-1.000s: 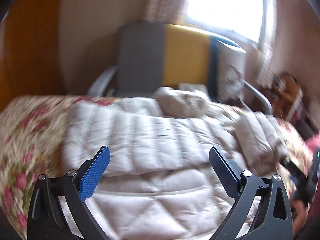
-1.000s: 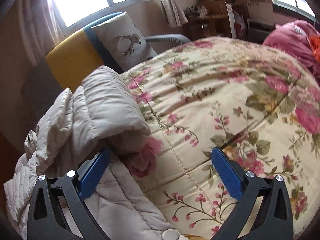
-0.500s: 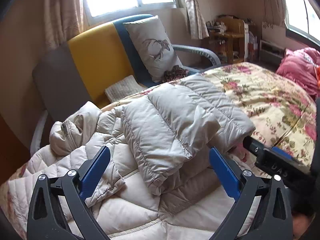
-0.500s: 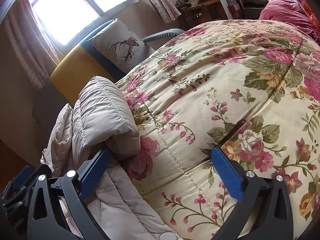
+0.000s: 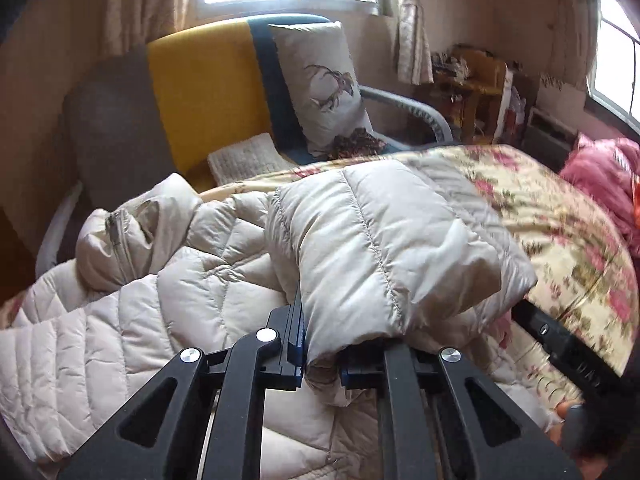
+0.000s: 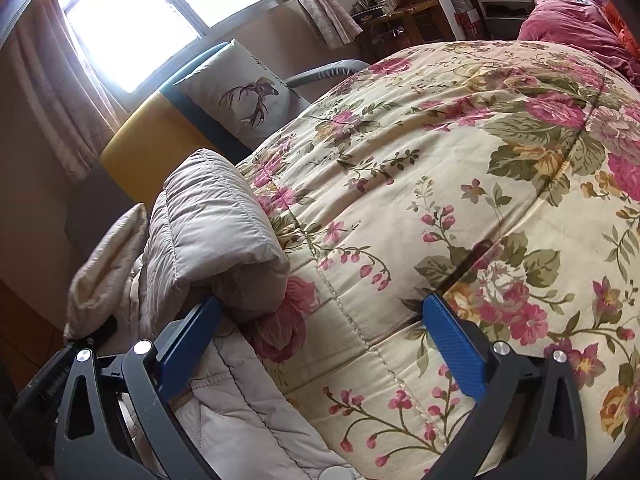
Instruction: Fold large clothes
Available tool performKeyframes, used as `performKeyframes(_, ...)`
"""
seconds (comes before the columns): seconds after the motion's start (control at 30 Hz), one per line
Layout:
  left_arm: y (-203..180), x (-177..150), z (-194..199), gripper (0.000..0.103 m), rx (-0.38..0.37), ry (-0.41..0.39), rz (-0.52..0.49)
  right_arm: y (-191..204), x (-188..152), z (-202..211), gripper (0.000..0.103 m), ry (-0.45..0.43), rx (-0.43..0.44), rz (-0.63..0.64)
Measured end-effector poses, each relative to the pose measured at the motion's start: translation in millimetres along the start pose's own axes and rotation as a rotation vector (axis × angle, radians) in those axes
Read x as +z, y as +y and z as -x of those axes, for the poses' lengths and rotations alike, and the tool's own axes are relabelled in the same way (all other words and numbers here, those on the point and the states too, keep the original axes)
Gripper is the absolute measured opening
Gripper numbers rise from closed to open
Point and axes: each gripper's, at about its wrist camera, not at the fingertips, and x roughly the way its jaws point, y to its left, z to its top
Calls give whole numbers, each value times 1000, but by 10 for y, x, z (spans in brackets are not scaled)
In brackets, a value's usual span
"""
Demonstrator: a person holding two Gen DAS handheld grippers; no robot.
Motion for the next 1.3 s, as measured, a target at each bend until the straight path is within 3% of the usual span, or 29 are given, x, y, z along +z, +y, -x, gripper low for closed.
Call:
performKeyframes(0.2, 638, 12, 475, 11, -22, -125, 244, 0, -1, -8, 101, -1, -1, 0)
performKeyframes(0.33, 999, -316, 567, 11, -3, -122, 368, 0, -4, -9, 101, -1, -2, 1)
performKeyframes(0.47, 1239, -732, 500, 12, -7, -68, 479, 5, -2, -13, 101, 0, -4, 2)
performKeyframes(0.5, 1270, -799, 495, 19, -22, -58, 501, 7, -1, -15, 101, 0, -4, 3)
performKeyframes(0.57, 1358, -876, 525, 47, -66, -63, 569, 7, -2, -16, 101, 1, -6, 4)
performKeyframes(0.6, 1394, -881, 557, 65, -66, -79, 596, 8, -2, -17, 101, 1, -7, 4)
performKeyframes(0.63, 1432, -876, 622, 69, -48, -117, 620, 10, 0, -18, 101, 1, -7, 4)
performKeyframes(0.7, 1498, -839, 715, 69, -16, -157, 643, 9, 0, -20, 101, 1, -10, 7)
performKeyframes(0.77, 1588, -817, 743, 68, -1, -148, 670, 8, 0, -21, 101, 1, -10, 7)
performKeyframes(0.8, 1621, -827, 747, 59, 4, -133, 680, 12, 0, -22, 101, 1, -11, 8)
performKeyframes(0.83, 1662, -847, 731, 39, 1, -111, 685, 14, 0, -23, 101, 2, -11, 8)
performKeyframes(0.9, 1699, -909, 699, 26, 10, -56, 667, 10, -3, -19, 101, 2, -13, 10)
performKeyframes(1.0, 1723, -1078, 679, 26, 15, -20, 641, 16, -2, -23, 101, 3, -15, 10)
performKeyframes(1.2, 1665, -1274, 602, 26, 12, -38, 618, 67, 42, 48, 101, 36, -71, 14)
performKeyframes(1.3, 1729, -1328, 599, 26, -11, -44, 639, 221, 144, 281, 101, -46, -83, 46)
